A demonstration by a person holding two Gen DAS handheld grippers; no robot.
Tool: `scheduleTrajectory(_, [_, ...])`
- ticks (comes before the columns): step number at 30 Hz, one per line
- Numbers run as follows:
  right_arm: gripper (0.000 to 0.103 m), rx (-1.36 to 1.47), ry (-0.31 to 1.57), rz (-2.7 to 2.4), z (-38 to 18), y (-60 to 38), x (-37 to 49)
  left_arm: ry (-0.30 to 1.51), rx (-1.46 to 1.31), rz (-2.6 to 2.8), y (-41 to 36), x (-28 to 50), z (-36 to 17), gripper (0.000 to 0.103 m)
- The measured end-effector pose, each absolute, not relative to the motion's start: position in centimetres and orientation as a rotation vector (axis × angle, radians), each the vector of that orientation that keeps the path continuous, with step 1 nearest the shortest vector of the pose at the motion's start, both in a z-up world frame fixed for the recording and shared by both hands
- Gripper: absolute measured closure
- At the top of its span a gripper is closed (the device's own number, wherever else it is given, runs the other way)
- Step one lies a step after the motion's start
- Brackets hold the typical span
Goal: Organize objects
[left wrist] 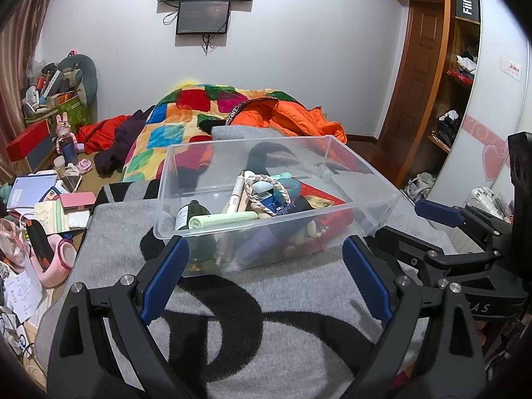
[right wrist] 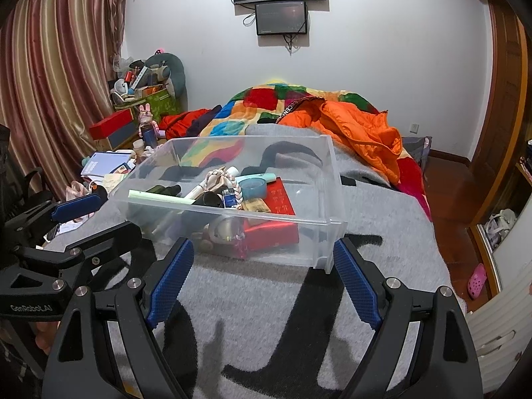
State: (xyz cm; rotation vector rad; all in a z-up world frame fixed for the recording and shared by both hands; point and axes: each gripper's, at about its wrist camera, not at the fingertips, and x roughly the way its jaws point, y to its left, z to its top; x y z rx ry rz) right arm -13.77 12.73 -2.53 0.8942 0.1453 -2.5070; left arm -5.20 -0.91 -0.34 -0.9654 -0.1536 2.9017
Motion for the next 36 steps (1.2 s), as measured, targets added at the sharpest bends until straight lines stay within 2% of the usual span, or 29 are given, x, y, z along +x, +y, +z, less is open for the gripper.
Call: scheduleTrajectory(36, [0.019,0.915,0.108,-2.503,-2.84,12.95,-14.23,-0.178,-0.949,2.903,-1.25,-4.91,-0.07,0.008])
